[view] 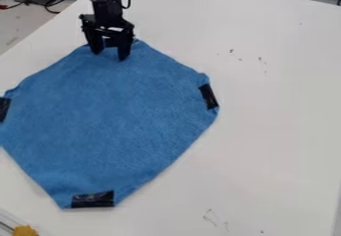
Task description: Flip the top left edge of the cloth
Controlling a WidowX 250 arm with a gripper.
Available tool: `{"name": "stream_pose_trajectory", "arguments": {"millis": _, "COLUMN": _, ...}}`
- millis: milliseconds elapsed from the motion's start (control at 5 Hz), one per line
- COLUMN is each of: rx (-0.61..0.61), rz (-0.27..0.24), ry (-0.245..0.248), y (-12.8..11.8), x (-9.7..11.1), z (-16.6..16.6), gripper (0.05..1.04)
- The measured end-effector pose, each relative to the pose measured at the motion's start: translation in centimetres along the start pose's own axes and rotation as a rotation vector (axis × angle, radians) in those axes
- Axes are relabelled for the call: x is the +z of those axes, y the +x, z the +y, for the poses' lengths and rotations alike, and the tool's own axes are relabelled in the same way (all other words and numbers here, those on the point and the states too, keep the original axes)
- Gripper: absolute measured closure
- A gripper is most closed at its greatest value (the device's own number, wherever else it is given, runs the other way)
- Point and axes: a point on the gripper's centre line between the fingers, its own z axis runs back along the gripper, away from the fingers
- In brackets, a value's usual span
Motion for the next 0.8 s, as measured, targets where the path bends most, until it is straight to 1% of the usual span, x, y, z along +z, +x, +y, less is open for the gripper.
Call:
{"name": "stream_pose_trajectory", "arguments": {"millis": 200, "rx": 0.07, "rz": 0.057, "ry": 0.022, "y": -2.2, "x": 0.3, "z": -0.4, "gripper": 0.085}}
{"name": "stream_pose_trajectory", "arguments": {"millis": 400, "rx": 0.051, "rz": 0.084, "ry": 0.103, "y": -3.8, "x": 1.0, "z": -1.0, "gripper": 0.085}}
{"name": "stream_pose_trajectory", "arguments": {"millis": 600, "rx": 0.034, "rz": 0.037, "ry": 0.234, "y": -3.9, "x": 4.7, "z": -1.2, "gripper": 0.085}}
{"name": "stream_pose_trajectory", "arguments": {"millis": 800, "rx": 0.03, "rz": -0.07, "ry": 0.325, "y": -3.5, "x": 7.8, "z": -1.6, "gripper": 0.085}}
